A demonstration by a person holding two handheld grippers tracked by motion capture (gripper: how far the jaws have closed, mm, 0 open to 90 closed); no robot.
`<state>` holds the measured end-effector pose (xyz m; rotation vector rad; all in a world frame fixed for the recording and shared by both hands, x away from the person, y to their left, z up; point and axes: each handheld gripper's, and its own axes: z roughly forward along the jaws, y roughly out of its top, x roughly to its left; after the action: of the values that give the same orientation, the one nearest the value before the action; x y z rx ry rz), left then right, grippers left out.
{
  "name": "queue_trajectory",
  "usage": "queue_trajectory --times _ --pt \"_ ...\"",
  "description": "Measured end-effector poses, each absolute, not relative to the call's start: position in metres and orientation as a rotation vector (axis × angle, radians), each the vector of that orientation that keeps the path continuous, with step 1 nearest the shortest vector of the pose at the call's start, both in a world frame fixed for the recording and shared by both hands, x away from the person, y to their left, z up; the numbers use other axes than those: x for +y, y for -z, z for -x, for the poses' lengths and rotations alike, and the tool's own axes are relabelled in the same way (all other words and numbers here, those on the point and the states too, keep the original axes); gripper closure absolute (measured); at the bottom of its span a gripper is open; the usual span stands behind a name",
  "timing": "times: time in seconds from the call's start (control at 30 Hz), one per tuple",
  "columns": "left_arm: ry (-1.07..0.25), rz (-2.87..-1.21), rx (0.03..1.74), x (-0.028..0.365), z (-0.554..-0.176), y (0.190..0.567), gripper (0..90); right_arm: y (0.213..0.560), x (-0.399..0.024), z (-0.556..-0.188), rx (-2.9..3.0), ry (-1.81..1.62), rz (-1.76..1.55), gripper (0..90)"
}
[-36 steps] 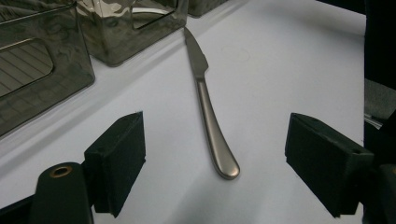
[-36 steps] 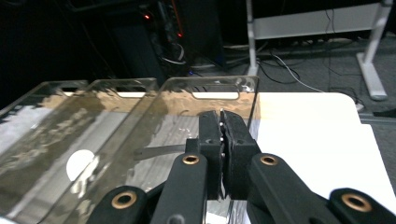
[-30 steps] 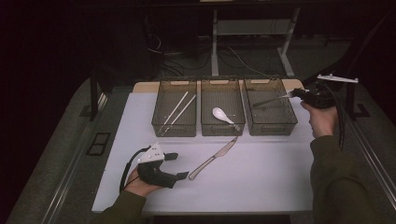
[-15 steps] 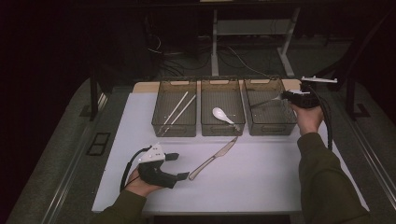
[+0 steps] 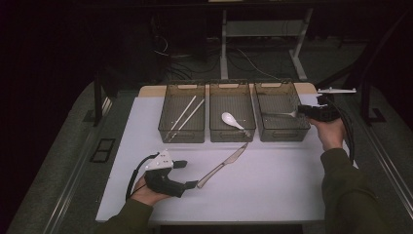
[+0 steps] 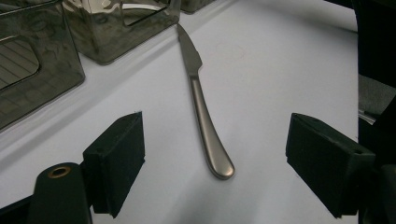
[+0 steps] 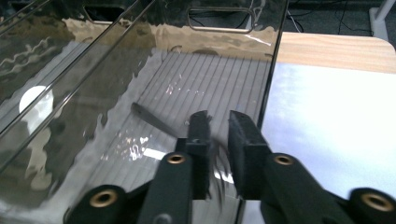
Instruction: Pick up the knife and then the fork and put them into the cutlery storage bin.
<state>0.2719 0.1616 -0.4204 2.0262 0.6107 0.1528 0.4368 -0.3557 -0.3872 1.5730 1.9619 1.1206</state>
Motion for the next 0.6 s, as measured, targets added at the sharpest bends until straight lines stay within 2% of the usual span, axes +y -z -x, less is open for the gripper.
queue_trajectory --times 0.23,0.37,0.6 --pt "-0.153 -2.025 0.615 0.161 -0.272 0.420 18.4 0.381 -0.361 -0.427 1.994 -1.170 -1.551 58.2" --pt "-0.150 -2.021 0.617 0.162 -0.273 0.421 18.2 0.375 -0.358 -0.420 2.031 -1.212 -1.520 43.7" --pt "-0.147 -2.027 0.621 0.161 -0.273 0.421 18.0 0.360 -0.342 -0.392 2.109 -1.272 -1.374 33.7"
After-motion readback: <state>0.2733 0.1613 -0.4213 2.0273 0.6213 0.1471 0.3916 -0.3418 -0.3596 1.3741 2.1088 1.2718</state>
